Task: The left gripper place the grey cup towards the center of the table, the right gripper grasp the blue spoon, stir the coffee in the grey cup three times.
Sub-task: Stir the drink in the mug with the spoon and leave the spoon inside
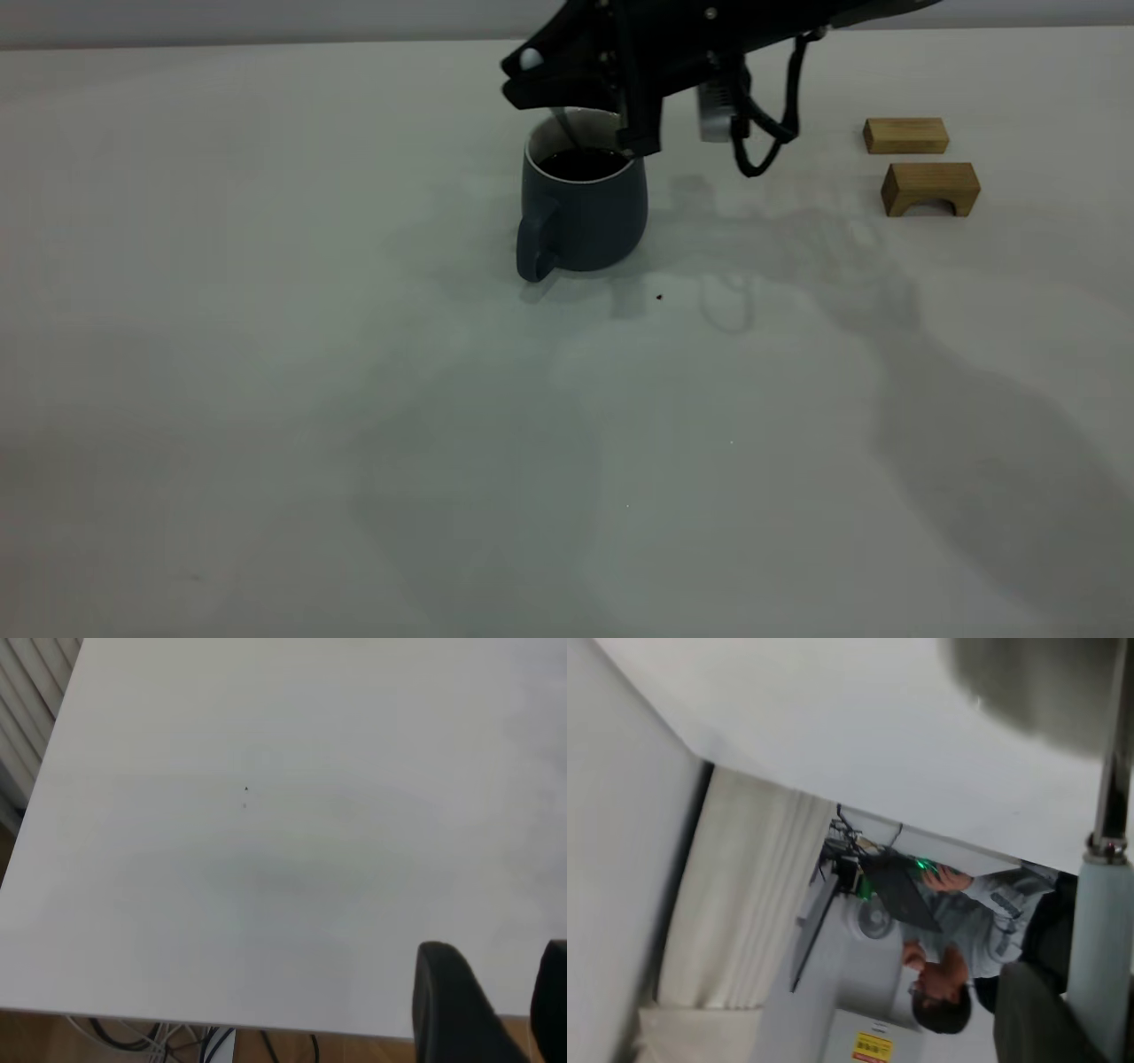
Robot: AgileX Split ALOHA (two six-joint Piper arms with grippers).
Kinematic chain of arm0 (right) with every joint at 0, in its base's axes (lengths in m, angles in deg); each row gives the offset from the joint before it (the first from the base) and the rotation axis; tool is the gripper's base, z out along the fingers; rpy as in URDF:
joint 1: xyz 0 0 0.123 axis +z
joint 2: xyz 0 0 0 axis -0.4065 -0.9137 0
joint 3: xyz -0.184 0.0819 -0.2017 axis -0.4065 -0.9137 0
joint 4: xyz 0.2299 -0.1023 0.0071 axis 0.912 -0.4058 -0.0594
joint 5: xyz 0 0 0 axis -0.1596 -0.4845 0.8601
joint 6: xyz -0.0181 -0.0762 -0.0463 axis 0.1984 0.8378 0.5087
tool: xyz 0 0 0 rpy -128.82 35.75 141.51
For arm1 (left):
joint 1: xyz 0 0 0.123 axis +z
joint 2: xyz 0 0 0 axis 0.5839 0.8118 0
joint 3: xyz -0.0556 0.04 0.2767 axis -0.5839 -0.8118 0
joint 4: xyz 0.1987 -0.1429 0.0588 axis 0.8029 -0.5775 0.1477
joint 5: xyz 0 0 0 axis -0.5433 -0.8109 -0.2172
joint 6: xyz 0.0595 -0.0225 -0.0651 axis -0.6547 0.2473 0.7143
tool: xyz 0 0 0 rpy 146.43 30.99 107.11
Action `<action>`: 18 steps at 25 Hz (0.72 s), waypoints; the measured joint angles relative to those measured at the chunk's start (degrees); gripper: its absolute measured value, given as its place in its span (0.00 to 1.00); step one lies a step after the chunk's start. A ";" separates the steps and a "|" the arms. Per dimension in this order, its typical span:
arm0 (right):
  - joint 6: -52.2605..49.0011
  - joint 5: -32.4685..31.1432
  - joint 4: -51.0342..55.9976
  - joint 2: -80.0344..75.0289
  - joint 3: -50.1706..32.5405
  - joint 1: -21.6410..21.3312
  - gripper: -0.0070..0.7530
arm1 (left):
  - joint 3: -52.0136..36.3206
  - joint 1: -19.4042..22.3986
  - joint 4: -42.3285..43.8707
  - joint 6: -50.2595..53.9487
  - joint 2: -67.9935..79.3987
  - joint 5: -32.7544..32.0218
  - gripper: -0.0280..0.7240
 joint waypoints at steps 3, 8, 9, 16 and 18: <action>-7.04 -1.09 -1.11 0.01 0.00 -0.87 0.17 | 0.00 0.00 0.00 0.00 0.00 0.00 0.43; -12.91 -3.19 -0.77 0.01 0.00 0.17 0.17 | 0.00 0.00 0.00 0.00 0.00 0.00 0.43; -12.08 -3.19 -0.16 0.01 0.00 0.65 0.17 | 0.00 0.00 0.00 0.00 0.00 0.00 0.43; 0.55 -2.00 1.53 0.01 0.00 0.39 0.17 | 0.00 0.00 0.00 0.00 0.00 0.00 0.43; 1.28 -1.95 1.53 0.01 0.00 -0.37 0.17 | 0.00 0.00 0.00 0.00 0.00 0.00 0.43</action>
